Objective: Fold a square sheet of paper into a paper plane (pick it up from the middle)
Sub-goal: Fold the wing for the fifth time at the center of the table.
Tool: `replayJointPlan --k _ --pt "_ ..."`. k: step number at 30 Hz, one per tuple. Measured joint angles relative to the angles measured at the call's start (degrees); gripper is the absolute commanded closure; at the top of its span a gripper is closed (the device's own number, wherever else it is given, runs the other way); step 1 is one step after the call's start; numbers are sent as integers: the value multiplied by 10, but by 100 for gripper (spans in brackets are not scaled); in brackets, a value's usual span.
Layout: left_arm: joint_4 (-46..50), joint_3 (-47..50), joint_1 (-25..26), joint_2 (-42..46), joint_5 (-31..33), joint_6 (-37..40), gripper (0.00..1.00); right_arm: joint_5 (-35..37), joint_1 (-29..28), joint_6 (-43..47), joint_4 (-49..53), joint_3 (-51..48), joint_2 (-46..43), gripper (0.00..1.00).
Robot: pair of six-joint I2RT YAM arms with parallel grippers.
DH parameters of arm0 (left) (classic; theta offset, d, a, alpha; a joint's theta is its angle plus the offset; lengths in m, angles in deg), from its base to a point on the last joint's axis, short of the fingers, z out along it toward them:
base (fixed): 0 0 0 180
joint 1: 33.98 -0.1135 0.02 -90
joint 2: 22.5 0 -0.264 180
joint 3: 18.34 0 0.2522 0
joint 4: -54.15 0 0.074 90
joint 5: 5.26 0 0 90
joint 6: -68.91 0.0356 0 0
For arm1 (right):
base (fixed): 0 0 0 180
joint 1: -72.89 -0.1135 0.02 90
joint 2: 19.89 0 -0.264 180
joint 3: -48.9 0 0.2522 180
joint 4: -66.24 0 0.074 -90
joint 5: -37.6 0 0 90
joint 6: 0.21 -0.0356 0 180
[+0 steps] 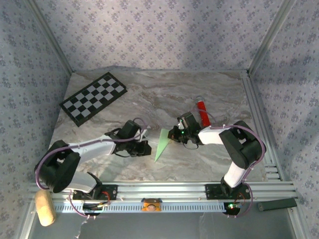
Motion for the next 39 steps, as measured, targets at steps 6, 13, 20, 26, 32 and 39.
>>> replayJointPlan --k 6,13,20,26,32,39 --pt "-10 -72 -12 -41 3 -8 94 0 0 1 0 2 1 95" --pt "-9 -106 -12 -89 11 -9 94 0 0 5 1 2 1 94" --pt "-7 -95 -13 -88 24 -17 94 0 0 17 1 2 0 92" --pt "-14 -106 -13 -103 7 -24 94 2 0 30 14 9 -1 92" --pt "-23 -139 -13 -142 7 -28 94 4 0 35 17 4 -10 90" --pt "-27 -143 -13 -152 7 -33 94 18 0 44 31 -11 -81 88"
